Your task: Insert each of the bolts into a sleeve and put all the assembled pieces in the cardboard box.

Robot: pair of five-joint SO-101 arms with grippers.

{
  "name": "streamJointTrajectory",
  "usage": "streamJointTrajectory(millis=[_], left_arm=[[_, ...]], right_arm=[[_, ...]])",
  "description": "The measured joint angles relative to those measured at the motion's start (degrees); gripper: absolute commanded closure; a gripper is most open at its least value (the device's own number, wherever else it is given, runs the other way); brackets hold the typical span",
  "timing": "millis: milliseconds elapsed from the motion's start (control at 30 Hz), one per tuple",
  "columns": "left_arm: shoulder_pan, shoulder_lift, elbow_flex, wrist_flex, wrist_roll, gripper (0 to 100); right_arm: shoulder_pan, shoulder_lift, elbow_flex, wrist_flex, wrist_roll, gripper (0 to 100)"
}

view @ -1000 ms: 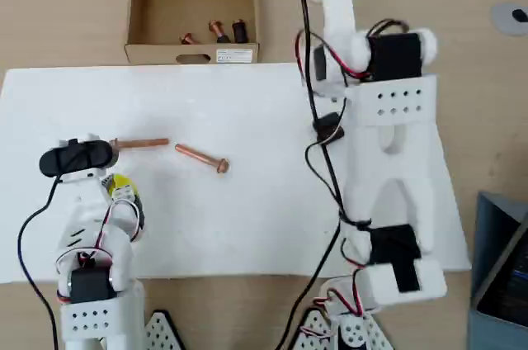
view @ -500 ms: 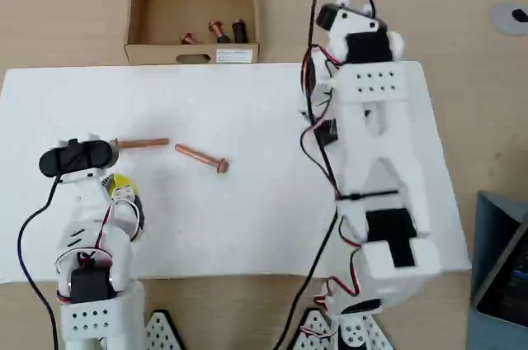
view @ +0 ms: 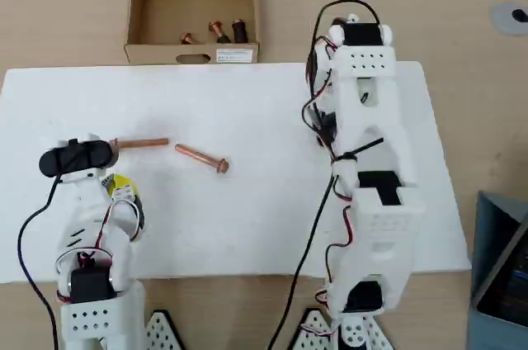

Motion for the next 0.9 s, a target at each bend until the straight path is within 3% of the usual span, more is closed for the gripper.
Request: streamJointTrajectory(millis=[233, 900], left_arm=[[0.0, 0.0, 0.0, 0.0, 0.0, 100], [0.0, 0.0, 0.0, 0.0, 0.0, 100]], right_arm=[[0.0, 0.5, -0.5, 0.0, 0.0, 75.4], [1.1, 7.3, -0.7, -4.8, -0.9, 81.1]])
